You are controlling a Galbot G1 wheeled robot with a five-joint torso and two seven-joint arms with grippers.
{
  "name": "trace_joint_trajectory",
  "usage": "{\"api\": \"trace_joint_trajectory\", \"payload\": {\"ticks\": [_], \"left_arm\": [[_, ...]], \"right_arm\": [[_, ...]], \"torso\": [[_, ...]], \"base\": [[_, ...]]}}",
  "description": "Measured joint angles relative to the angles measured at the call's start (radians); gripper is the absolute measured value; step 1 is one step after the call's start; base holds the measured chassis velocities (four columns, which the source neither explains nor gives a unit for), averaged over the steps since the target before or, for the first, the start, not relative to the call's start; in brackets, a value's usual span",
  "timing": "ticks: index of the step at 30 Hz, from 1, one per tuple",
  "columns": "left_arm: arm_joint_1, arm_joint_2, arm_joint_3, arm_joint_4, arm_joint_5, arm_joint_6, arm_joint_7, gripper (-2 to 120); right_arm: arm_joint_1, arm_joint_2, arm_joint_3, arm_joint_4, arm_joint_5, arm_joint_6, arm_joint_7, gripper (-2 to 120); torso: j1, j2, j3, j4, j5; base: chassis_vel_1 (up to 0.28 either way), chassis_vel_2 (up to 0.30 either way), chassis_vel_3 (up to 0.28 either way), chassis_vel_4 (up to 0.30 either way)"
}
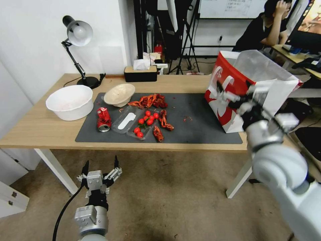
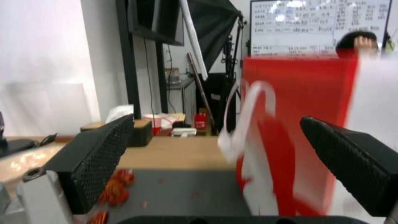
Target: Pick up the trash from the table and place it into the takeout bag.
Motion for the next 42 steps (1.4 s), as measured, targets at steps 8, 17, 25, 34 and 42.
{"api": "trace_joint_trajectory", "payload": {"ticks": [8, 17, 25, 34, 42], "left_arm": [[0.001, 0.004, 0.000, 0.003, -0.003, -0.006, 0.002, 100], [-0.005, 0.010, 0.007, 0.007, -0.007, -0.008, 0.003, 100], [0.001, 0.019, 0.002, 0.006, -0.023, -0.011, 0.004, 100], [-0.001, 0.019, 0.002, 0.006, -0.024, -0.013, -0.001, 100], [-0.016, 0.022, 0.001, 0.007, -0.031, -0.013, -0.005, 100]], "right_arm": [[-0.256, 0.101, -0.011, -0.039, -0.153, 0.242, -0.040, 100], [-0.379, 0.167, -0.044, -0.125, -0.233, 0.394, -0.078, 100], [-0.415, 0.218, -0.081, -0.216, -0.285, 0.488, -0.133, 100], [-0.417, 0.238, -0.094, -0.261, -0.322, 0.517, -0.130, 100], [-0.416, 0.236, -0.093, -0.258, -0.330, 0.515, -0.126, 100]], "torso": [[0.000, 0.000, 0.000, -0.0002, -0.0002], [0.000, 0.000, 0.000, 0.0001, -0.0003], [0.000, 0.000, 0.000, 0.0001, -0.0002], [0.000, 0.000, 0.000, 0.0000, -0.0002], [0.000, 0.000, 0.000, 0.0001, -0.0002]], "base": [[0.000, 0.000, 0.000, 0.000], [0.000, 0.000, 0.000, 0.000], [0.000, 0.000, 0.000, 0.000], [0.000, 0.000, 0.000, 0.000], [0.000, 0.000, 0.000, 0.000]]}}
